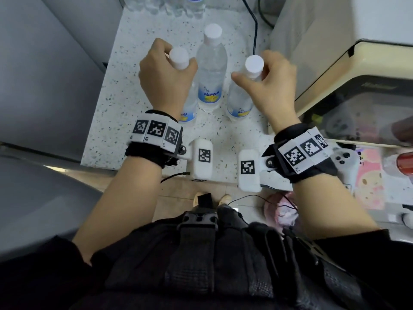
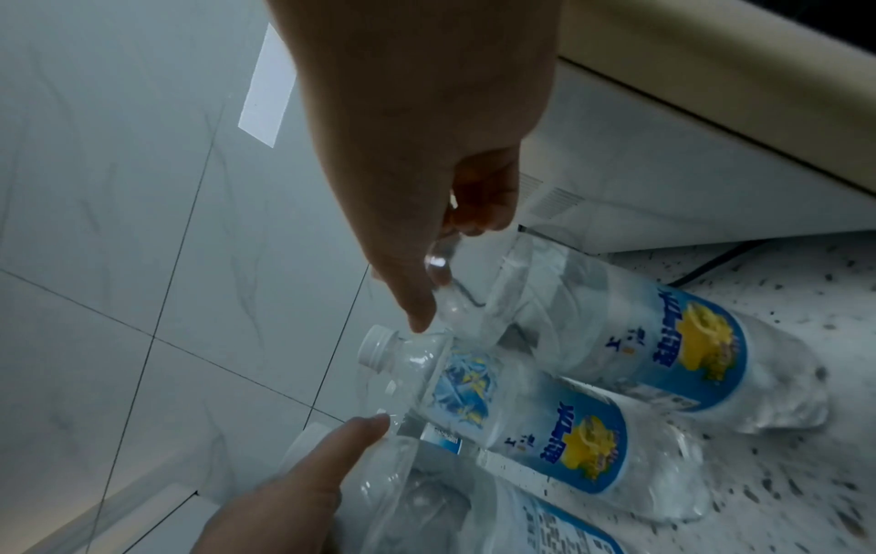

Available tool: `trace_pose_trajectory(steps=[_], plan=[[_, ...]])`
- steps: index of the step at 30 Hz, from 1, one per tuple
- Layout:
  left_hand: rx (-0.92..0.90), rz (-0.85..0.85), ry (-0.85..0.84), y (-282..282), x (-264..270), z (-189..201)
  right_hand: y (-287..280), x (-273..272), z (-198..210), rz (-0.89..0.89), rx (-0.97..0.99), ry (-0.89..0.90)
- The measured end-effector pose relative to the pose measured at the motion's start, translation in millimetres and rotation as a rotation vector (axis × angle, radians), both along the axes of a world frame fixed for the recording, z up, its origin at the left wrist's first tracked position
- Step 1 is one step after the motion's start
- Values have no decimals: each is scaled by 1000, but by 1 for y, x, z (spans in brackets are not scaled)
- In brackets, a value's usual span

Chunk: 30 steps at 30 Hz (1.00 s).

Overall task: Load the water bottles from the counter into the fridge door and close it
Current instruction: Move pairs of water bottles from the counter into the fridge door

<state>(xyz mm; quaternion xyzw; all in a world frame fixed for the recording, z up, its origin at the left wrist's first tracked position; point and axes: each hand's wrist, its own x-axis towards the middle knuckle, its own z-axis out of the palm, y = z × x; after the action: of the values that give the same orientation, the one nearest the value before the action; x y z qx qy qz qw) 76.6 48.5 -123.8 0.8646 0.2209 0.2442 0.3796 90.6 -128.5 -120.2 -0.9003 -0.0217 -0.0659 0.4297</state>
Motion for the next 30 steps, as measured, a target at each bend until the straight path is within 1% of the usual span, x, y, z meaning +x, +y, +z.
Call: trace_pose_trajectory(steps=[2,7,11,15,22,26,30], plan=[[12,-11,-30,-1,-9,1,1,-9,0,-4,-5,-23],[9,-49,-135,-6,-38,2,0,-33,4,-40,84,-68],[17,-27,-215,-10,-67,16,-4,-60,17,-11,135,-84],[32,-6,-270,-22,-117,31,-12,-104,26,90,150,-75],[53,24,-207,-42,-230,36,-17,-197,36,286,189,-50],[48,47,-162,-37,-292,32,-1,-239,38,438,118,17],[53,121,-148,-16,-346,27,29,-283,36,576,119,51]])
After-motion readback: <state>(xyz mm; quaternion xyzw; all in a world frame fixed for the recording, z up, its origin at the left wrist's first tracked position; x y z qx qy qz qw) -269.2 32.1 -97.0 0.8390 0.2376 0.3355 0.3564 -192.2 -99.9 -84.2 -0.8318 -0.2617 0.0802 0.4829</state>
